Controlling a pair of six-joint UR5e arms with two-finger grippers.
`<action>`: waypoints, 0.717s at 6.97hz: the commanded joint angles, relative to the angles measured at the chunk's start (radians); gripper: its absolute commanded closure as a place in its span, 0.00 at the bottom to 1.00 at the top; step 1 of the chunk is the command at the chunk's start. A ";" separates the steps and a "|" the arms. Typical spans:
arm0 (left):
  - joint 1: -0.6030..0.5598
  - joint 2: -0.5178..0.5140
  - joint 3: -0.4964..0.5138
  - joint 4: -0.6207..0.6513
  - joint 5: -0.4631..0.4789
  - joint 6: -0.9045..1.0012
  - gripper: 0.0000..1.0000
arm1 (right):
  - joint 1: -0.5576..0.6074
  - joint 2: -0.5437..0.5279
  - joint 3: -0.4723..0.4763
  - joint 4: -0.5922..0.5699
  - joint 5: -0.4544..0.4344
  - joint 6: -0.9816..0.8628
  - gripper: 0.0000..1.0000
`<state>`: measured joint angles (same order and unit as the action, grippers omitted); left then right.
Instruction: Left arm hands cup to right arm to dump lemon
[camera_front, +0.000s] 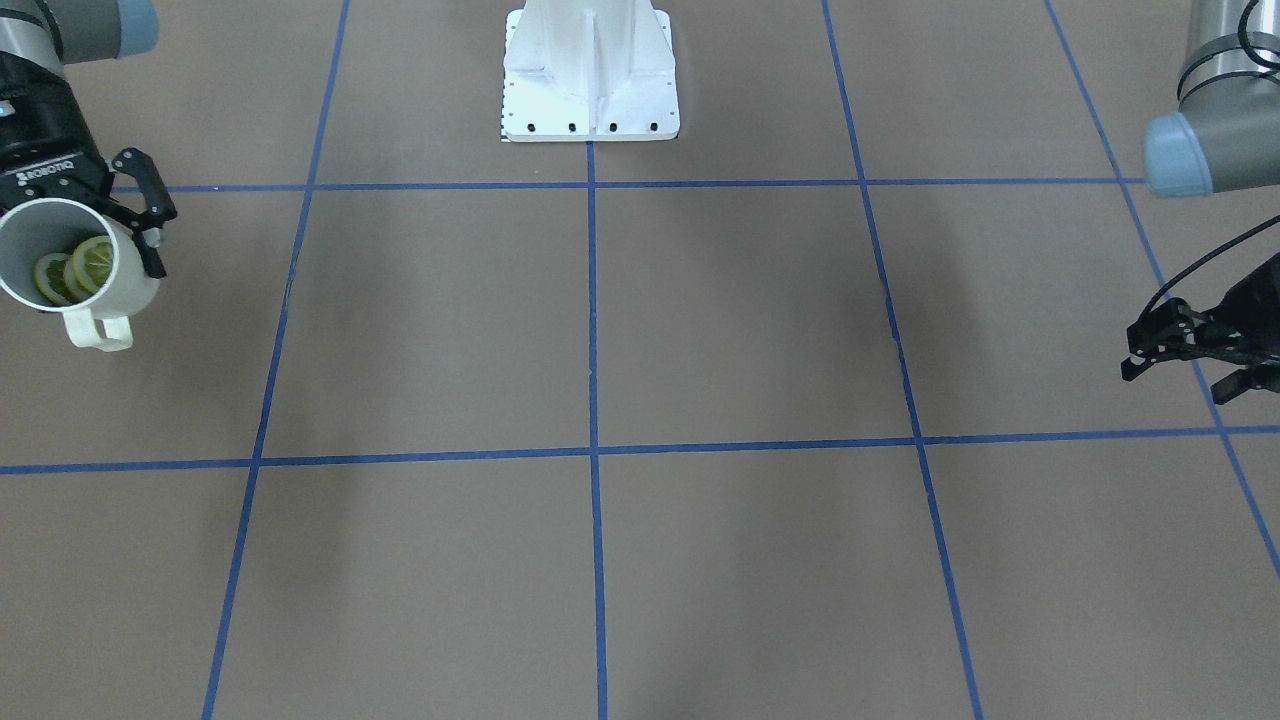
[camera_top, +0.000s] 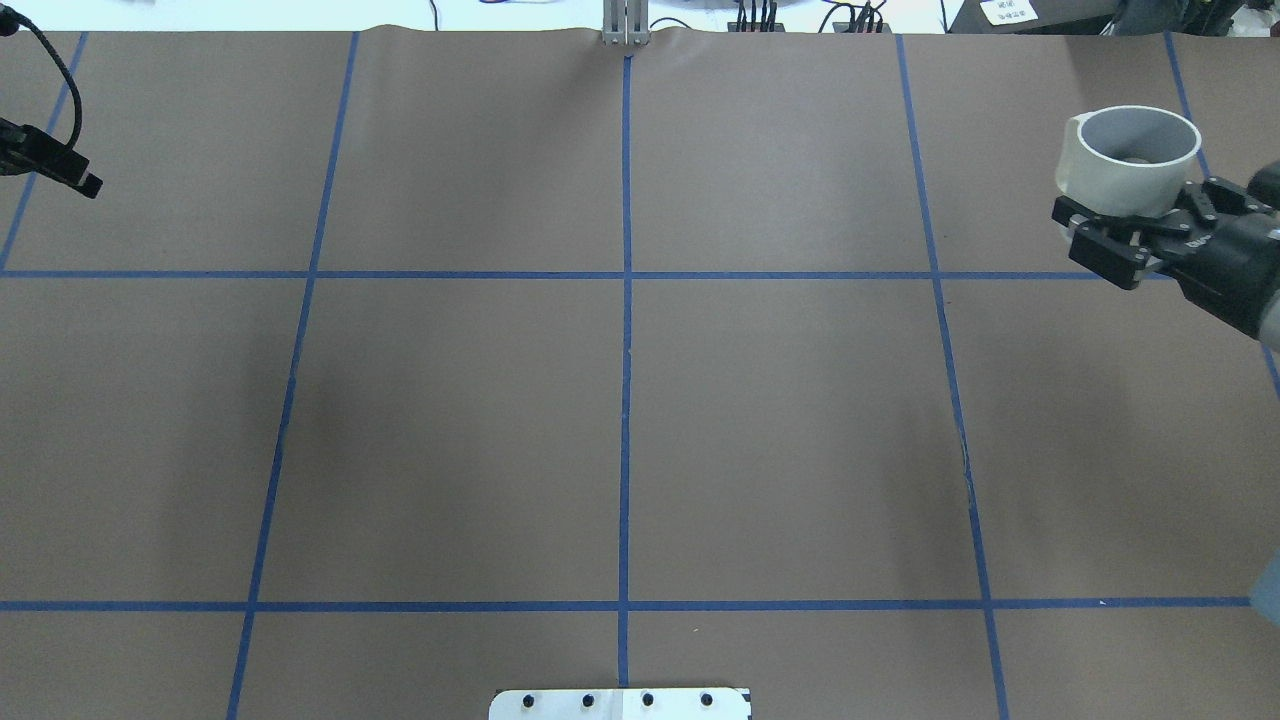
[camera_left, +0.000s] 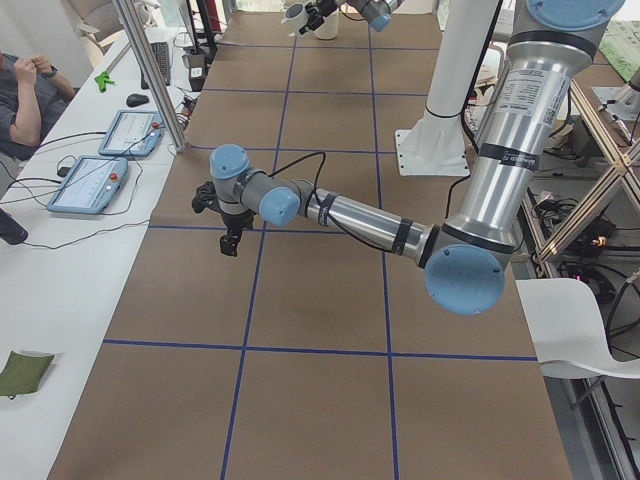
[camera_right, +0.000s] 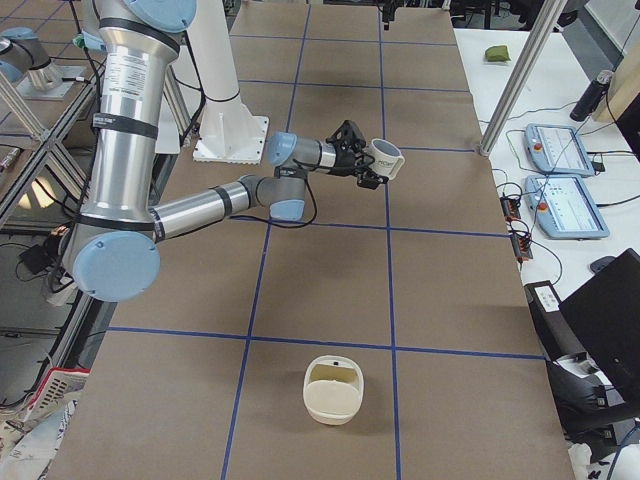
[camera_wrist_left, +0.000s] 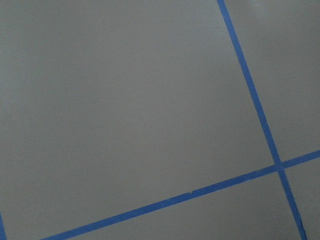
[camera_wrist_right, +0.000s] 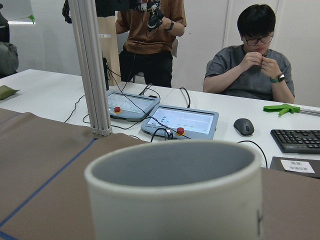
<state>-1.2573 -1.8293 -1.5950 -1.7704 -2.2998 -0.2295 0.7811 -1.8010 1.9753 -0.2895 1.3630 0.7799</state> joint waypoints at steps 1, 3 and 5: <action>-0.010 0.027 0.001 0.000 -0.003 0.059 0.00 | 0.041 -0.099 -0.182 0.360 -0.001 0.147 0.56; -0.022 0.045 -0.003 0.000 -0.013 0.082 0.00 | 0.096 -0.101 -0.446 0.710 -0.005 0.363 0.56; -0.022 0.047 -0.010 0.002 -0.013 0.081 0.00 | 0.168 -0.101 -0.631 0.928 -0.005 0.578 0.56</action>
<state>-1.2784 -1.7846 -1.6011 -1.7692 -2.3125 -0.1490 0.9078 -1.9014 1.4594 0.5031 1.3580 1.2257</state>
